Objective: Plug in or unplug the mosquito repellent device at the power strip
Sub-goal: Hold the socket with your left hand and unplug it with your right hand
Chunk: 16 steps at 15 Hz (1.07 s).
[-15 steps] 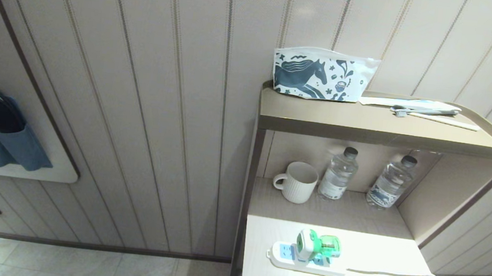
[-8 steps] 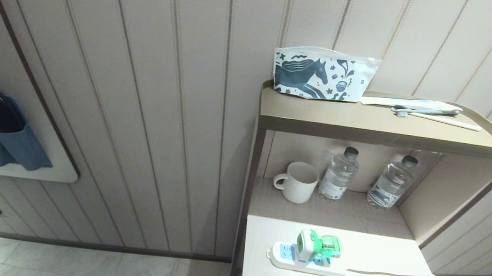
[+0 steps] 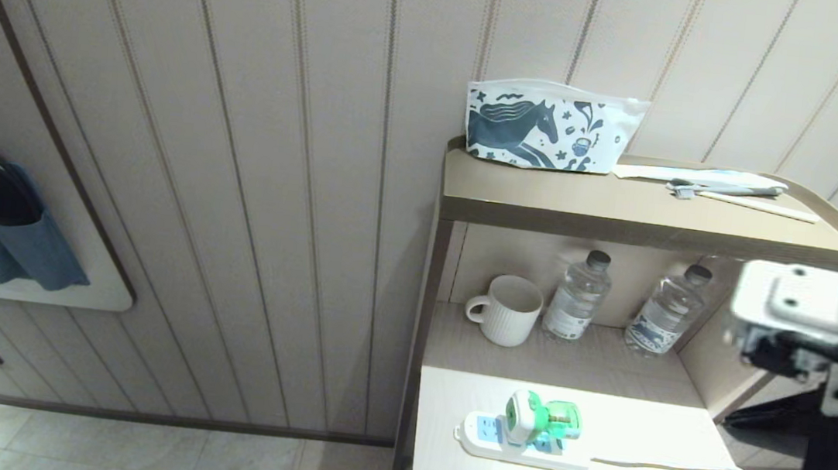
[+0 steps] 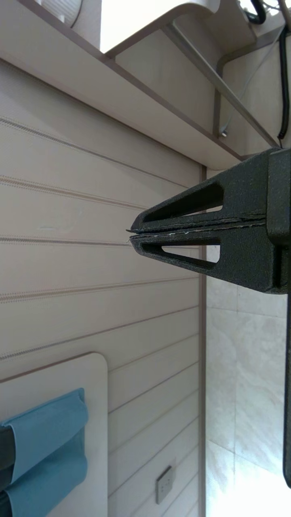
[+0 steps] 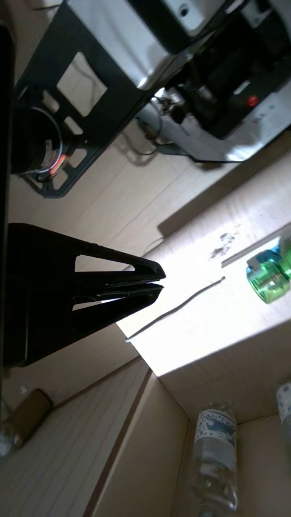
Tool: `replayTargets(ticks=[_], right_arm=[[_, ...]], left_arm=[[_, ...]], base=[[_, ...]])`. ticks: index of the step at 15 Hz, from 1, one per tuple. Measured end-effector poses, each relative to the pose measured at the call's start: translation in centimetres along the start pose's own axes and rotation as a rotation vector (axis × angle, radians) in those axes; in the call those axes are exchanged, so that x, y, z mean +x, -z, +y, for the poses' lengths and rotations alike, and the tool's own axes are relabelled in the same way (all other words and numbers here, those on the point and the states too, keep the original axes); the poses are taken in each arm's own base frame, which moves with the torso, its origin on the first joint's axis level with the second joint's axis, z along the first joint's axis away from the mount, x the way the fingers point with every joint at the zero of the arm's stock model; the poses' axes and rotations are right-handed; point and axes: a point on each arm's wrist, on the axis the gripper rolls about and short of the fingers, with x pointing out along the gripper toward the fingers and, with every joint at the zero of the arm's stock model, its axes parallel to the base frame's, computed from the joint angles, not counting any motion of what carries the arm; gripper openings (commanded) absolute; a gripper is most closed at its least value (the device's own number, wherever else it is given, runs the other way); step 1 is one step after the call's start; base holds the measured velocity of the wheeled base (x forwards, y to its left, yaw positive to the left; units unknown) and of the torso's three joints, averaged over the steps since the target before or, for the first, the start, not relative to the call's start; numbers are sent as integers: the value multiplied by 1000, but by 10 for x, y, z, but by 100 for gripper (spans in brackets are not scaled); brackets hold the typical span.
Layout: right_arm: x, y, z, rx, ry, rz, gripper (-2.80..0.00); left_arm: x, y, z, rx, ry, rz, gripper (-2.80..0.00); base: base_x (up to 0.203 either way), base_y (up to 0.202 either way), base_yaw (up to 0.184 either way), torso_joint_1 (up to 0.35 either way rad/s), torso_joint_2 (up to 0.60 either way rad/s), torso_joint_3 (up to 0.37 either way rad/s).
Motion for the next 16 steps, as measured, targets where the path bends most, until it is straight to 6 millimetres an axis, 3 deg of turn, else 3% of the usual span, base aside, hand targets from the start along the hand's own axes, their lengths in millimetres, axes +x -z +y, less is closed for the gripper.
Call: replayTargets(ticks=[5,9,12,16], right_arm=[[47,-19,2,-56,-71,134,-280],[99,-30,-25,74,-176,172,-280],[119,-33,-35,63,-221,191,-280],[130,-38,-36,23,-237,202,-280]], left_arm=[[0,0,0,0,0,0,-280],[0,0,0,0,0,0,-280],[0,0,0,0,0,0,-280],[0,0,0,0,0,0,-280]], base=[[0,0,0,0,0,0],[0,0,0,0,0,0],[0,0,0,0,0,0],[0,0,0,0,0,0]])
